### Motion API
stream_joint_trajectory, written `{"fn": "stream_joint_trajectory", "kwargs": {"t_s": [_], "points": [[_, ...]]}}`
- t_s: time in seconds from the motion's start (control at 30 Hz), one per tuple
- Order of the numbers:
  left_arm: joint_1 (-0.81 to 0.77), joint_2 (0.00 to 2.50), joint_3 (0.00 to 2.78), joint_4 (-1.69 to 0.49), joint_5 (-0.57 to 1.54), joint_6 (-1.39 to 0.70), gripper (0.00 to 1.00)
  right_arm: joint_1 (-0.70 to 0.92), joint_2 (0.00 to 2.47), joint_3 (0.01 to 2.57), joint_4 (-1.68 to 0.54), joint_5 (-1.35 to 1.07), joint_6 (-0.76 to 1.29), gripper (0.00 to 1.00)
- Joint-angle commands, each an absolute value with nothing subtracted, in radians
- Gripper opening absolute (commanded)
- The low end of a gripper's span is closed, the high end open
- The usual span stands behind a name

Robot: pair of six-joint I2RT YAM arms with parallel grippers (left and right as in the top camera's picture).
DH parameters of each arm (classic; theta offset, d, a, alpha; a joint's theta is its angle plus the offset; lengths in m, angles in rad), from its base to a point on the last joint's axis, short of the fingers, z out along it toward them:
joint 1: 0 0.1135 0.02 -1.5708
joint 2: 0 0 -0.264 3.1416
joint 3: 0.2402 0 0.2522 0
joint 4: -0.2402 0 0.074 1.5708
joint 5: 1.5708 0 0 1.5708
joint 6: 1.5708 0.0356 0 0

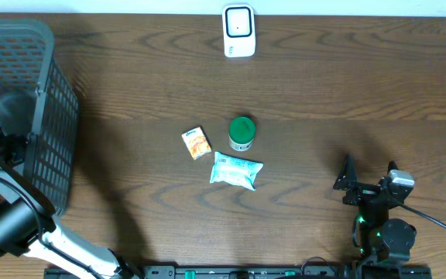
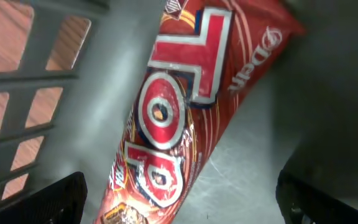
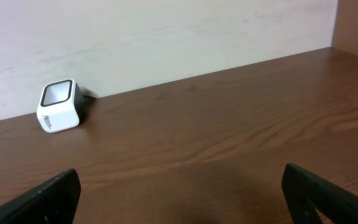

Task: Scan the item barcode
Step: 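Reach the left gripper into the basket and grasp the red Top bar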

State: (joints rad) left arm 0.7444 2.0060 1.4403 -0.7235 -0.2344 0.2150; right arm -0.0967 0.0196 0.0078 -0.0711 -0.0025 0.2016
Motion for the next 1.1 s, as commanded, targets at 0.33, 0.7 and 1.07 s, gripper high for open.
{"fn": "stream_joint_trajectory", "kwargs": {"t_s": [0.33, 0.7, 1.07], "points": [[0.748, 2.196, 1.426, -0.781, -0.235, 0.223, 0.07, -0.090, 0.020, 0.006, -0.074, 0.009, 0.209, 0.99], [0.720, 1.990, 1.459, -0.798, -0.212, 0.197, 0.08, -0.090, 0.020, 0.006, -0.074, 0.009, 0.208, 0.99], [0.695, 1.690, 1.459, -0.754, -0.138, 0.159, 0.07, -0.090, 0.020, 0.006, -0.074, 0.009, 0.209, 0.99]]}}
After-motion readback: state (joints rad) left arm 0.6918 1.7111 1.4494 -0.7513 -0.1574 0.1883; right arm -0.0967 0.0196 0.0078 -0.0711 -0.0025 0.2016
